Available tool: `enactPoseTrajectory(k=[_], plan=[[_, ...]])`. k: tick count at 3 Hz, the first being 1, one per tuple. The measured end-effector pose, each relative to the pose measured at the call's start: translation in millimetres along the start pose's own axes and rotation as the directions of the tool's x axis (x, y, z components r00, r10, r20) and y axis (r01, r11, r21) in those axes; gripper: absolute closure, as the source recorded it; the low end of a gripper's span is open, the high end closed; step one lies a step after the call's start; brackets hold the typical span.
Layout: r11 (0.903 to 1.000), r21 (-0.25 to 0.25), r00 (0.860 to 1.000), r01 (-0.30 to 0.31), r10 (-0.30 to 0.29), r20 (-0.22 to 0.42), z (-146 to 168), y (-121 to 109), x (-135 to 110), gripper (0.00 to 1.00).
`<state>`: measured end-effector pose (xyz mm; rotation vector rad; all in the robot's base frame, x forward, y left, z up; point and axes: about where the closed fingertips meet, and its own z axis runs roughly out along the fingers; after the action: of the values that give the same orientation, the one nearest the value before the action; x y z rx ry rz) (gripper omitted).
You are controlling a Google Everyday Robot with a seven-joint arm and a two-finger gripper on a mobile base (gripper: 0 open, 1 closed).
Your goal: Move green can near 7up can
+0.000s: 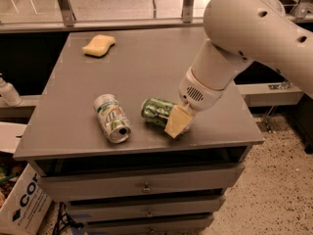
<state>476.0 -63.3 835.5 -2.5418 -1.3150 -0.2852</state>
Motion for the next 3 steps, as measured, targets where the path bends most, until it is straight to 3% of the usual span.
enactPoseTrajectory(k=[2,3], plan=[[0.9869,0.126,0.995,0.101,-0.1,-0.012,15,-45,2,1.0],[0.9848,0.137,0.994,0.106,-0.106,-0.007,21,-50,1,0.85]])
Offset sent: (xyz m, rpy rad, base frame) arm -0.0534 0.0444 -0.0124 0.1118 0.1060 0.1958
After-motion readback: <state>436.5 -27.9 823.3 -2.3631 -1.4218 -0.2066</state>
